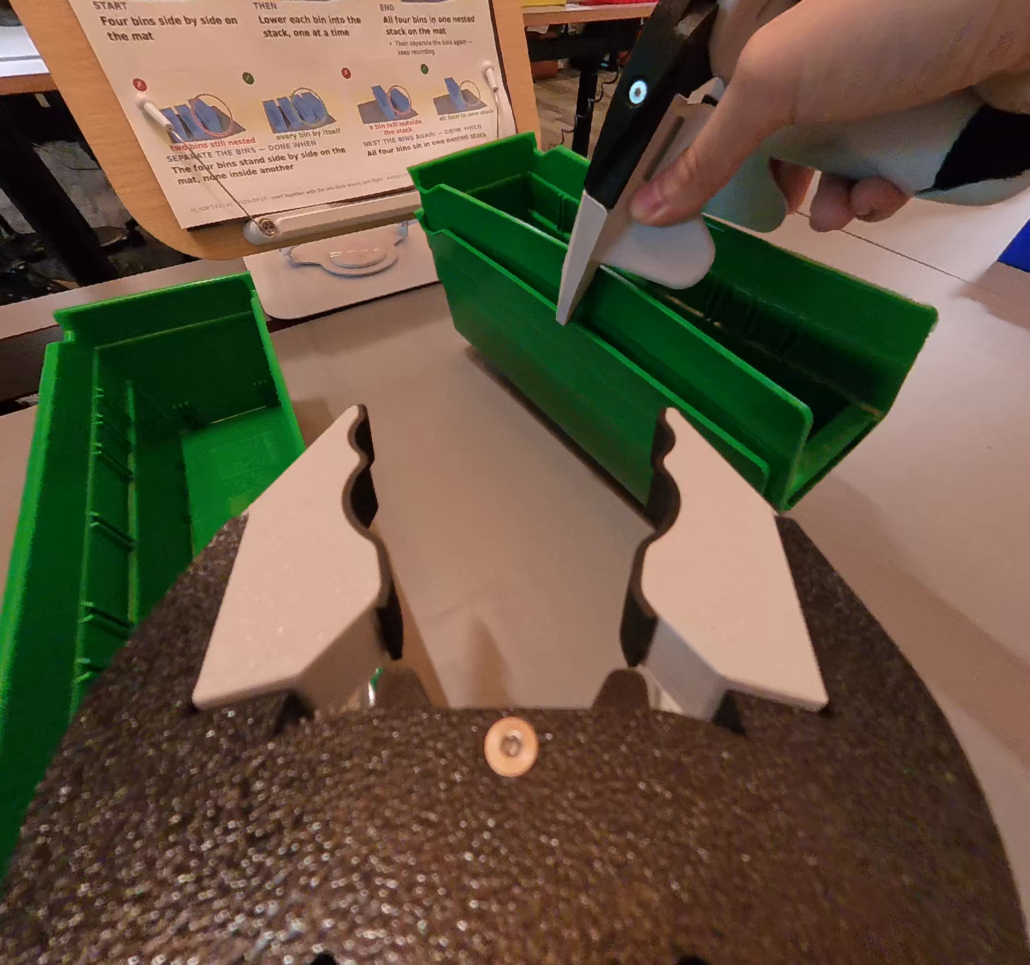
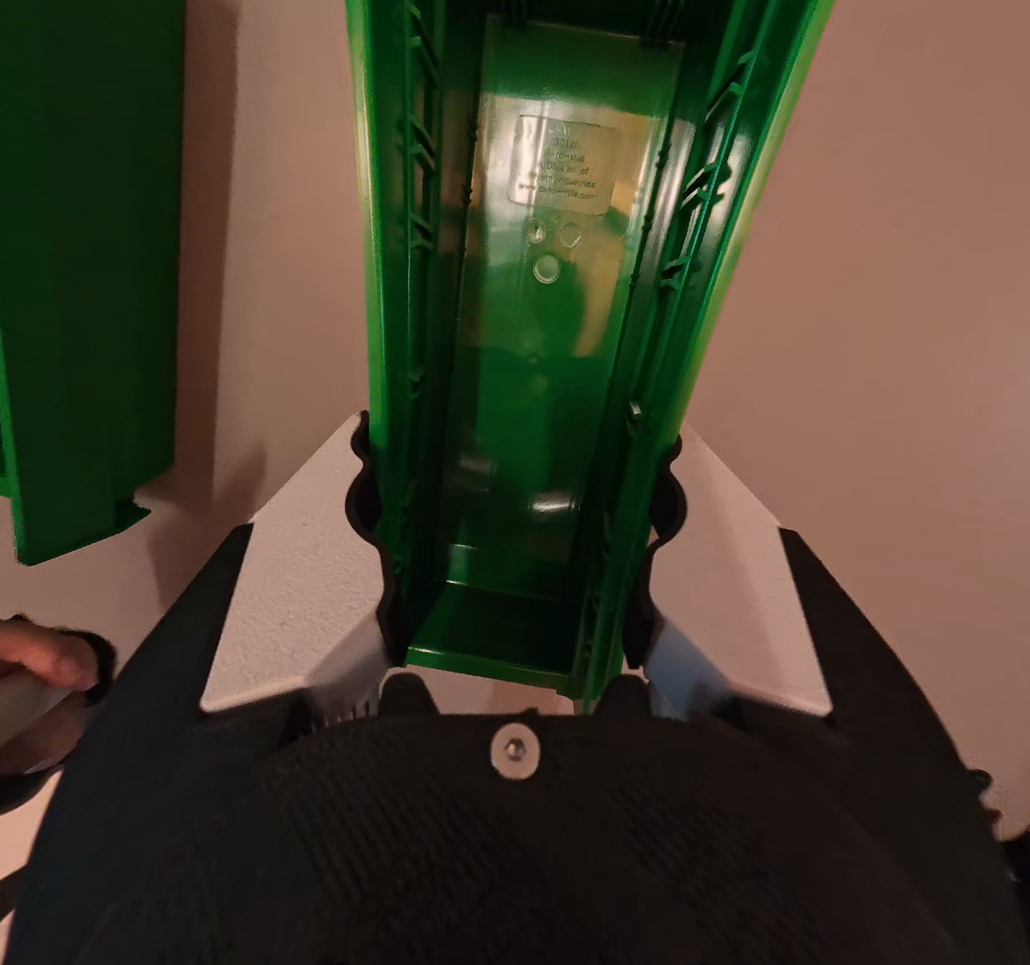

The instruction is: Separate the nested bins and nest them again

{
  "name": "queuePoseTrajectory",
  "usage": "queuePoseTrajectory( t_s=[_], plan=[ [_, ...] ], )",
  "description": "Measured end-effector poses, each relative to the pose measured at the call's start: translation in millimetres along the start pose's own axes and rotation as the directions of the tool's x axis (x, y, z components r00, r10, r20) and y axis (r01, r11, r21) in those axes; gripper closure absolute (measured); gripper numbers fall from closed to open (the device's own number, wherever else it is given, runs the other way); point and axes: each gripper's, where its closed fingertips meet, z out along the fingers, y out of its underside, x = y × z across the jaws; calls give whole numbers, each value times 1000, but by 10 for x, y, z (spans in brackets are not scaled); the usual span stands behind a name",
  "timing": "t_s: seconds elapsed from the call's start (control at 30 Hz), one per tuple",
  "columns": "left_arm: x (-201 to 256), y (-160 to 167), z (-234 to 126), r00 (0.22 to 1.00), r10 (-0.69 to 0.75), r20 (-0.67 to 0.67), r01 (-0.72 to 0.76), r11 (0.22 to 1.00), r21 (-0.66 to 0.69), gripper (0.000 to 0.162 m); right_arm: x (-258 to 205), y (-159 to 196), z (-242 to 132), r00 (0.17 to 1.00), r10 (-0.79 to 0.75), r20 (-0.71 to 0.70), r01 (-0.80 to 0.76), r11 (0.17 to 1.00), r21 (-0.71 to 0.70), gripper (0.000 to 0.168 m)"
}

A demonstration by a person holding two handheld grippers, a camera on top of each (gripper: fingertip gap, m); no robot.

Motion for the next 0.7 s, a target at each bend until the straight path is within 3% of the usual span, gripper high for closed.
queuePoseTrajectory(
  t_s=[0.17,0.7],
  plan=[
    [60,40,48,1000,4,-14,-4,1000,-19,64,-125,36,22,995,15,97,-13,1000,-17,65],
    [125,166,150,1000,11,-25,-12,997,-73,64,-27,126,191,999,6,32,-4,999,-50,50]
  ],
)
